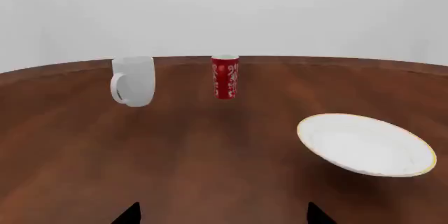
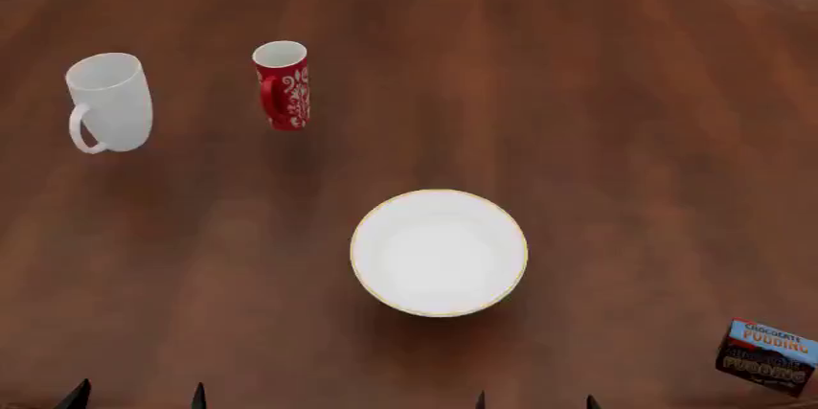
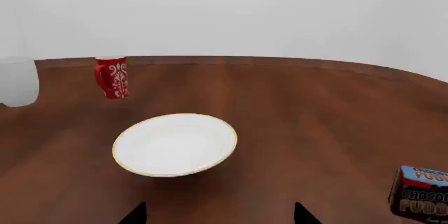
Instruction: Put the white mug on the plate.
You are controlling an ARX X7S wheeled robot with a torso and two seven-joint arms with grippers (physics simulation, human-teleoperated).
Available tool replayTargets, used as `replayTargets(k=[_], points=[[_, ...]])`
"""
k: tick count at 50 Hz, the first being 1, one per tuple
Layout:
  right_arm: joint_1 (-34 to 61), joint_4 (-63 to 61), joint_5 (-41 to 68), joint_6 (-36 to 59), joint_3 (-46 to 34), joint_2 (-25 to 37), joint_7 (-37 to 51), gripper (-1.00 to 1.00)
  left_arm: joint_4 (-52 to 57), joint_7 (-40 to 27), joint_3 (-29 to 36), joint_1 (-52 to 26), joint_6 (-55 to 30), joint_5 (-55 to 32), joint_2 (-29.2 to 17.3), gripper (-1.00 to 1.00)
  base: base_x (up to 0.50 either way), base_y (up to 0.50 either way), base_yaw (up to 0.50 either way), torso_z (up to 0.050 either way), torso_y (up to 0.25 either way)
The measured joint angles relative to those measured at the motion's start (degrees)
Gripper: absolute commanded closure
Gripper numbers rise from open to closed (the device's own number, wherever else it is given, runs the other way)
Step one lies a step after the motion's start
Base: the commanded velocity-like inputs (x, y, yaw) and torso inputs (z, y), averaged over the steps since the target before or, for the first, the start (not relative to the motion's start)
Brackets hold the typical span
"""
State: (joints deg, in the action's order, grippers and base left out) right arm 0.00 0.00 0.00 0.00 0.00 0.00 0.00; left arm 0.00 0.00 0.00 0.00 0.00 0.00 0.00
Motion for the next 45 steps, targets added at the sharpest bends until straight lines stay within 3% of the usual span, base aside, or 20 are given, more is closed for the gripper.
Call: replayTargets(k=[42, 45], points=[[-1.29, -3.05, 3.69, 2.04, -6.10, 4.71, 3.99, -1.00, 4.17, -8.92, 4.86, 0.34, -2.90, -6.42, -4.11, -1.00, 0.00, 0.00, 0.00, 0.000, 0.000], [-1.24, -3.15, 3.95, 2.43, -6.49, 4.90, 4.09, -1.00, 4.14, -9.17, 5.05, 0.33, -2.90, -6.72, -4.36, -1.00, -0.01, 0.00, -0.49, 0.000, 0.000]])
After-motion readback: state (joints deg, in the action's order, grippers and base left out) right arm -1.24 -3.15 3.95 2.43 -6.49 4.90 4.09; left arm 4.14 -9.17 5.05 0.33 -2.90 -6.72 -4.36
